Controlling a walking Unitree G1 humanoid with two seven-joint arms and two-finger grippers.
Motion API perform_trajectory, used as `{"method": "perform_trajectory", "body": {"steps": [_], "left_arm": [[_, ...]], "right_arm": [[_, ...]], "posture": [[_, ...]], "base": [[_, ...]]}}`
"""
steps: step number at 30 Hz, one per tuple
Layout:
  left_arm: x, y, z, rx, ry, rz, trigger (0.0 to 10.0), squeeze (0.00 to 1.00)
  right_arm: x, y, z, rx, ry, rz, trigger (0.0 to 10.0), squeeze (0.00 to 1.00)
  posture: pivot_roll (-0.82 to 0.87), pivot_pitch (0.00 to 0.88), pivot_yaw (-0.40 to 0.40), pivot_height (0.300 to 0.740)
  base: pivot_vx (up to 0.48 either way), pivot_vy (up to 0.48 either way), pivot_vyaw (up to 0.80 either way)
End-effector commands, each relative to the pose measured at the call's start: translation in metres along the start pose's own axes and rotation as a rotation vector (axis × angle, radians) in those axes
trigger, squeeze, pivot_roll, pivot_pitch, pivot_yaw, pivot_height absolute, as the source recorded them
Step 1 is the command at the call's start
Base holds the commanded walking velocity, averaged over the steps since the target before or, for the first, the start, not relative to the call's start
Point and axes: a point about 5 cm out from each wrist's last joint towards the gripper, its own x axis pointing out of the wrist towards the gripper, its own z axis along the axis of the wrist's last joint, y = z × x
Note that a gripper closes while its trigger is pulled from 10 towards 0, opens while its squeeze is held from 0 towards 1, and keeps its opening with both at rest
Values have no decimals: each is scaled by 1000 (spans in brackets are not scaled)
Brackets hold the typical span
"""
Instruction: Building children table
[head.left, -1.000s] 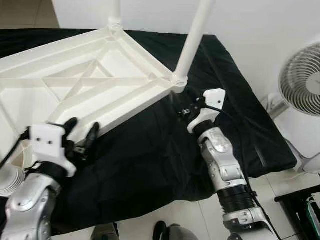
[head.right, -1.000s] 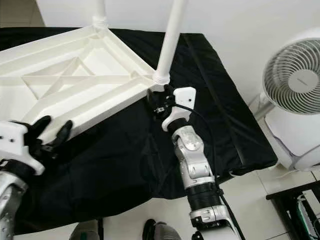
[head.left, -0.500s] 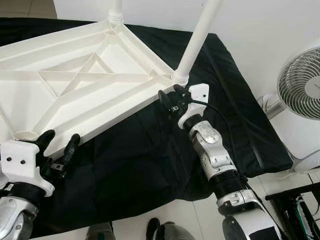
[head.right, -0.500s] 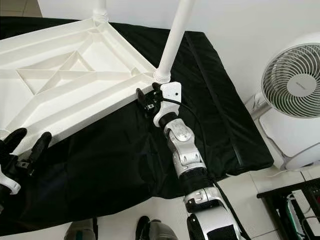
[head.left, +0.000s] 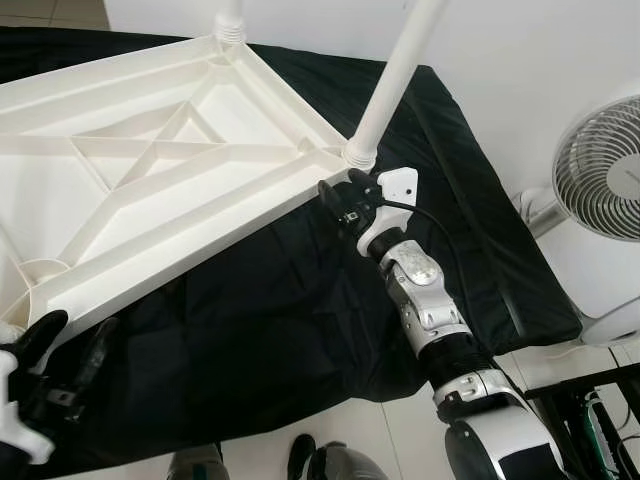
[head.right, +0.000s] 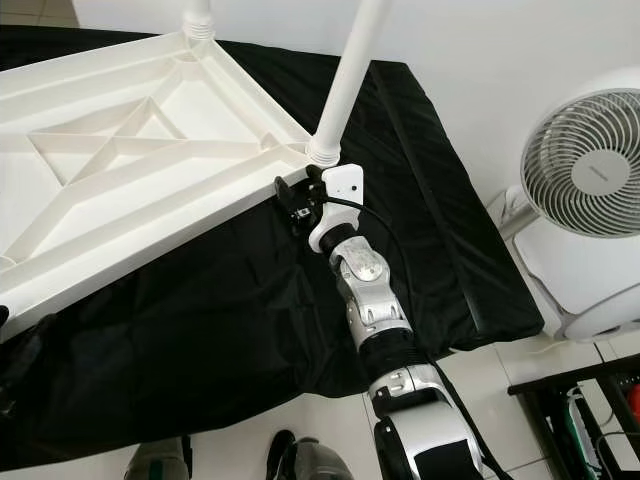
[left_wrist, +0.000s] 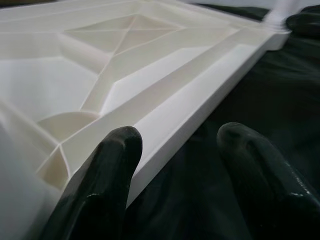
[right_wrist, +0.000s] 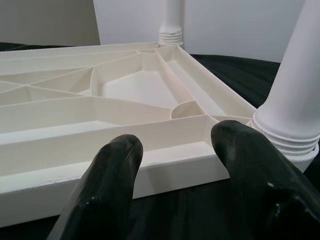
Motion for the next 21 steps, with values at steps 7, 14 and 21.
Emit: {"method": "perform_trajectory", "body": {"steps": [7,14,21], "left_arm": [[-47,35,2,20,188,-64,10000,0],[-51,35,13,54,203,-106,10000,0],[-62,41,26,125,306,-143,10000,0]], "right_arm": [[-3,-4,-7,-10,7,-10,10000,0],[-3,-3,-10,-8,6,-9,10000,0],[-3,-3,-12,-5,7,-10,10000,0]], "posture": [[456,234,-183,740],[462,241,-172,740],[462,241,-172,740]], "base": [[0,0,0],[0,0,0],[0,0,0]]}}
